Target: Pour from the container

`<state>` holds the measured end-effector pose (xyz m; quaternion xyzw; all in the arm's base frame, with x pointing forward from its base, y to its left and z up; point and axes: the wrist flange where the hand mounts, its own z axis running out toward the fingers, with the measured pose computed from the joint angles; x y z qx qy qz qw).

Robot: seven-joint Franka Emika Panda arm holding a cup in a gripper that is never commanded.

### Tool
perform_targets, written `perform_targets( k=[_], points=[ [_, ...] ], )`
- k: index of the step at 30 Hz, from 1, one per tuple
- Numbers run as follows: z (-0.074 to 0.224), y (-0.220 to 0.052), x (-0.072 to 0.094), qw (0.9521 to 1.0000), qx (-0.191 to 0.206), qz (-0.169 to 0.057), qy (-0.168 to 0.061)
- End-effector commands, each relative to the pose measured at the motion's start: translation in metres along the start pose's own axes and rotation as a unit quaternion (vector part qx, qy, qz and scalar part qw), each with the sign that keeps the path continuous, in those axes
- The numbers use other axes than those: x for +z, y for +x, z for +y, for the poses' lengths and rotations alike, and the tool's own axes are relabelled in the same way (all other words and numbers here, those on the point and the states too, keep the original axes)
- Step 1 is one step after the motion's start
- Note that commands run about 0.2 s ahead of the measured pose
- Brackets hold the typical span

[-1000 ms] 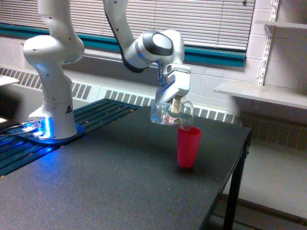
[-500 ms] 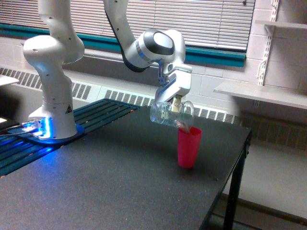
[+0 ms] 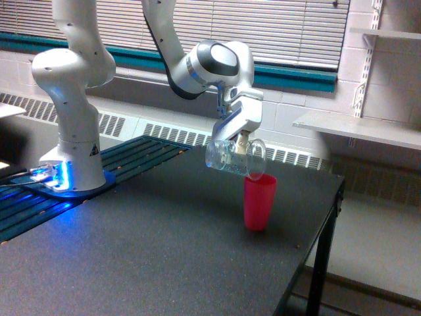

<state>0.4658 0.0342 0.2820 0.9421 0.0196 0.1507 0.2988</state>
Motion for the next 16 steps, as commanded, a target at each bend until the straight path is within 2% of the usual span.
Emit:
perform_targets(
  k=[1,13,16],
  points=[
    [0.01,0.005,-0.006,0.9998,0.012,0.011,0.01],
    [0.035,0.007,-0.024,0.9946,0.075,0.043,0.057],
    [0.036,0.005,-0.025,0.9946,0.075,0.043,0.057]
  ],
)
